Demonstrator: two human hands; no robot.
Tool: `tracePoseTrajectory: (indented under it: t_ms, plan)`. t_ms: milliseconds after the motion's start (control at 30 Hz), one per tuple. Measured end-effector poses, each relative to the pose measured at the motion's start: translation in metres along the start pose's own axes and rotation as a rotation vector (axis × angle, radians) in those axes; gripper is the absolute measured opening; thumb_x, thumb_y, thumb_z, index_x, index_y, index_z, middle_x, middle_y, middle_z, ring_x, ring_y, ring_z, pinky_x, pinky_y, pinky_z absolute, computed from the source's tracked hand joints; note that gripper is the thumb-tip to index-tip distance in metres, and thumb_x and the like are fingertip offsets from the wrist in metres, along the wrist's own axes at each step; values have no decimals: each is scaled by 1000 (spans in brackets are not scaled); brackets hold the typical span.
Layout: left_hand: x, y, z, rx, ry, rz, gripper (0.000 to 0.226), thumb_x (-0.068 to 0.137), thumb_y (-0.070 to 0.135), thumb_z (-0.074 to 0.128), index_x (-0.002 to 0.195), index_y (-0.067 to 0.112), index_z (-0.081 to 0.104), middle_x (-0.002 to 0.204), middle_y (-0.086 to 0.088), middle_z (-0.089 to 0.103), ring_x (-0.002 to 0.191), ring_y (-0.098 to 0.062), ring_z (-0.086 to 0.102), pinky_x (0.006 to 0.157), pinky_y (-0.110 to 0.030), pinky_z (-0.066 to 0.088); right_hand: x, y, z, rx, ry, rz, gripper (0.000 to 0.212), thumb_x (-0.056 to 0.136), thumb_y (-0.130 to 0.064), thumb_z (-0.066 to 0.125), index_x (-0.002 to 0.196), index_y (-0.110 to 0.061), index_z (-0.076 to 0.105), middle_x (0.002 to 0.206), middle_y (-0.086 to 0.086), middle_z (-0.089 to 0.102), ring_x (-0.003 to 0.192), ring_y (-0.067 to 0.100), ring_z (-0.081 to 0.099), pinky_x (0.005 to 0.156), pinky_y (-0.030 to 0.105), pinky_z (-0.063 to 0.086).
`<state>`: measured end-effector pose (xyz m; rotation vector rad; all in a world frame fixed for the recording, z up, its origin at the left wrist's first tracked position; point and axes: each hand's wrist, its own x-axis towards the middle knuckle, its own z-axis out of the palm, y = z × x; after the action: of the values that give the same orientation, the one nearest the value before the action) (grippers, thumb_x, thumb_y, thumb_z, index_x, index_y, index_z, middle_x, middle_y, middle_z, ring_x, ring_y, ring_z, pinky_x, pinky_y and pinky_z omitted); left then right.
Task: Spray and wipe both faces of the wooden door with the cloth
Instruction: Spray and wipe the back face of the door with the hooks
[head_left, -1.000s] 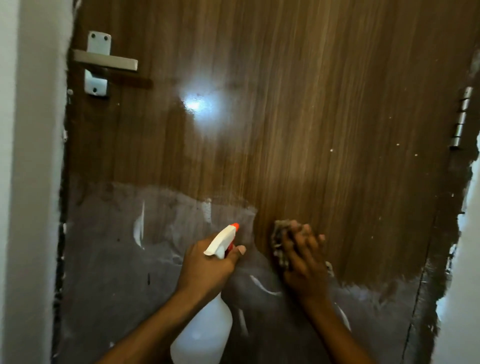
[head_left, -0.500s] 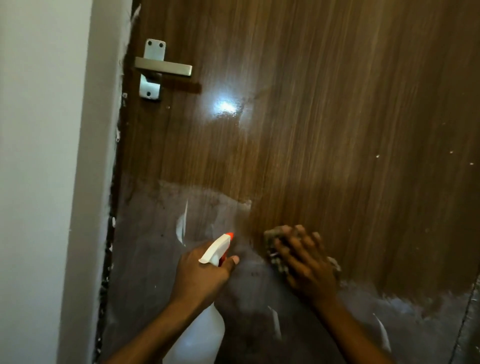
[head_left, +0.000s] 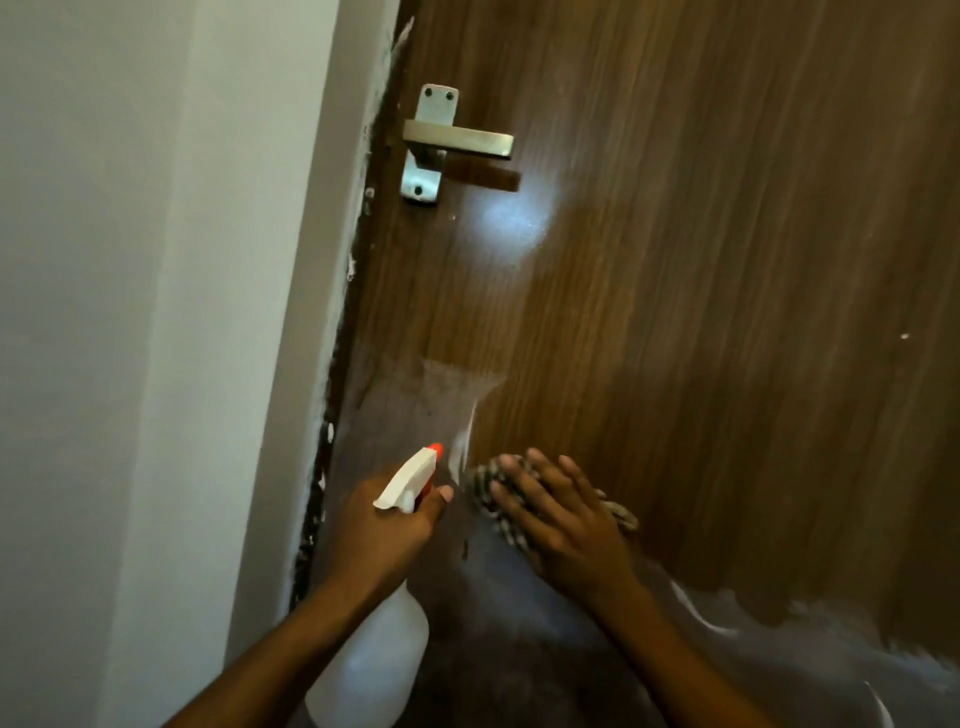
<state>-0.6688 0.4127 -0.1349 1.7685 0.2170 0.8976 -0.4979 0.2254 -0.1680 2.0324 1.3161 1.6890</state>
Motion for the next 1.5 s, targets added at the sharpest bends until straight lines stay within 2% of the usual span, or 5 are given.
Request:
tracePoseTrajectory:
  t_ms: [200,533,733,1133,1500]
  plan:
    - [-1,-13,-30,11,27,-62,34,79,30,72,105,14,58,85,1,62,74,-11,57,67,-19,46,90,-10,-2,-4,202,439,52,90,-25,57,141,-15,56,154,13,42,144,38,34,119,56,19]
    - [15,-28,-63,18,77,-44,54,79,33,70,127,14,55,122,-8,62,97,-18,58,84,-28,46,92,-67,38,4,-19,-173,56,96,-34,59,148,-20,46,159,8,35,148,32,28,120,50,23]
    - [28,-39,-107,5,130,-34,54,75,42,71,121,17,59,111,-10,68,90,-25,67,86,-42,55,226,-58,15,-22,214,227,52,97,-33,50,145,-14,51,155,13,40,144,39,33,120,56,17]
    - [29,-95,-98,-7,35,-46,54,79,30,69,127,12,52,112,-7,62,94,-20,60,82,-27,52,68,-178,88,48,-39,-198,52,100,-36,49,149,-20,43,158,10,35,150,33,22,121,51,20]
    - [31,-142,-103,-161,-36,-25,58,72,33,78,125,22,58,107,-9,69,92,-24,68,84,-41,56,151,-207,88,187,222,179,42,94,-23,53,134,-11,61,142,14,56,140,37,39,123,52,14]
